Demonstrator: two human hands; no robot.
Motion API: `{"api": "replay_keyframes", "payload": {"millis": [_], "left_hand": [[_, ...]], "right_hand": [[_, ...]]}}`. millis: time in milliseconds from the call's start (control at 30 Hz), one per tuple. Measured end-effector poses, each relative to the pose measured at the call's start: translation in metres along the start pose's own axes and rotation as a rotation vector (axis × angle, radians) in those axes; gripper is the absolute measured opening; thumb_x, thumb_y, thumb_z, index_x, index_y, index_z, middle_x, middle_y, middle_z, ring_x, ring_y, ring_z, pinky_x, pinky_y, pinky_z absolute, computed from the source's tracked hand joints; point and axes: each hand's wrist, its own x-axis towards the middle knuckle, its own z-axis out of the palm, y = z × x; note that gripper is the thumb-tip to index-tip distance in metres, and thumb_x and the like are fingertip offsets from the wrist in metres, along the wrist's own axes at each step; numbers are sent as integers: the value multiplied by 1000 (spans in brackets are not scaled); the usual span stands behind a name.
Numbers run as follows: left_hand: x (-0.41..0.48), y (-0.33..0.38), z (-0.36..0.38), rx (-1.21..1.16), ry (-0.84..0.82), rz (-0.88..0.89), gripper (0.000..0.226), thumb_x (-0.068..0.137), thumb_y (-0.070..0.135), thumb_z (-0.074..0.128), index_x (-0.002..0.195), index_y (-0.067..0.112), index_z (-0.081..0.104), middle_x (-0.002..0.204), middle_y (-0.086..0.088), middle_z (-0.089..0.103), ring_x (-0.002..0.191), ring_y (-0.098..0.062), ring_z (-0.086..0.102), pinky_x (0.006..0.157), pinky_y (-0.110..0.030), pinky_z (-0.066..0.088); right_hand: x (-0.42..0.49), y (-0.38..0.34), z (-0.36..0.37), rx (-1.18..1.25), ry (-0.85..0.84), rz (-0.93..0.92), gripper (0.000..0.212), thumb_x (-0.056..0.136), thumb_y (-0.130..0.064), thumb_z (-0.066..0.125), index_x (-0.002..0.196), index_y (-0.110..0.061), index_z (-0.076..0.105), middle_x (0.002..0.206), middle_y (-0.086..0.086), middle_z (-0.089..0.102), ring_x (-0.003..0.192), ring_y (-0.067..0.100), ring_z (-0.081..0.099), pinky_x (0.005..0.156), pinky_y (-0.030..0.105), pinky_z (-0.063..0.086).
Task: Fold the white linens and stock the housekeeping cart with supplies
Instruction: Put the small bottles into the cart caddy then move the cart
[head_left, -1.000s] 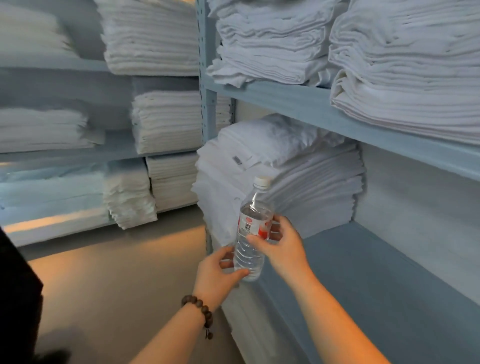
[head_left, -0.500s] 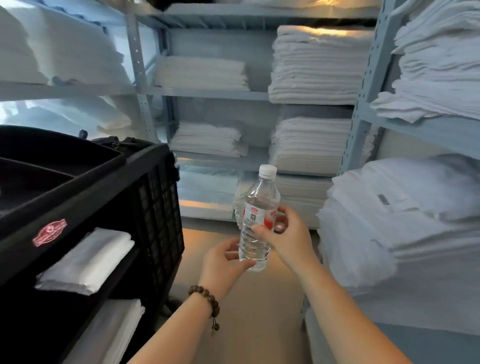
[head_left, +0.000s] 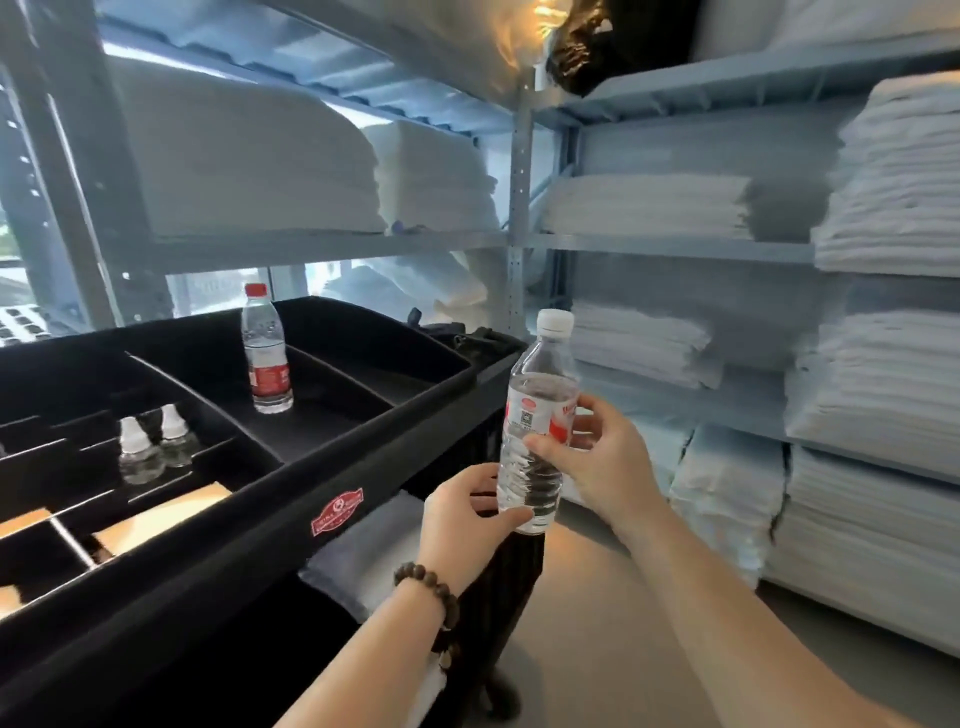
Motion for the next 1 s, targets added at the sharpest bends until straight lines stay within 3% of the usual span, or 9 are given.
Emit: {"api": "replay_keyframes", "payload": {"millis": [67,167,300,533,667,833,900,1000], "left_hand": [[26,-3,-20,14,40,6,43,72,37,81,110,40,62,98,22,68,91,5,63,77,-16,53],[59,-4,-52,20,122,33,39,71,34,82,101,46,61,91,26,68,85,12,62,63,-7,49],[90,-7,-89,41,252,46,39,70,28,84,100,41,64,91,21,70,83,6,65,67,-11,52],[136,-33,-152,137,463,-43,41,67,26,85,92,45,59,90,15,70,78,4,66,61,-9,49],[158,-54,-178,197,582,-122,41,66,26,86,90,46,58,90,12,70,78,-1,68,65,-15,53],[177,-76,-200,229,710,-226,41,67,22,85,91,42,59,84,9,69,71,1,68,59,-10,49],[180,-84,-206,226,733,-278,42,67,23,86,98,37,61,85,6,70,72,-3,69,64,-16,54],[184,-91,-214,191,765,-350,45,67,24,85,107,26,64,90,1,72,81,-12,70,81,-36,58]], "right_hand": [[31,-6,21,27,-44,-42,55,73,-34,81,120,-22,56,107,-8,66,92,5,63,75,15,49],[73,-14,53,74,-89,-97,53,71,-36,82,116,-24,57,102,-13,67,88,0,63,74,15,50],[120,-26,98,133,-176,-168,49,71,-36,82,112,-27,57,100,-15,66,89,1,63,76,16,51],[183,-39,188,266,-388,-211,55,73,-33,81,120,-25,54,109,-8,65,95,8,63,84,28,53],[214,-36,241,337,-536,-217,53,73,-32,81,118,-27,54,108,-8,65,95,9,63,88,35,54],[241,-29,299,391,-716,-260,50,69,-34,83,109,-35,53,97,-15,65,86,2,63,76,22,52],[248,-27,318,404,-785,-266,51,67,-35,84,107,-34,54,94,-14,66,84,1,63,73,21,52],[254,-23,341,412,-863,-253,52,65,-36,85,107,-31,55,94,-12,66,85,4,64,78,30,56]]}}
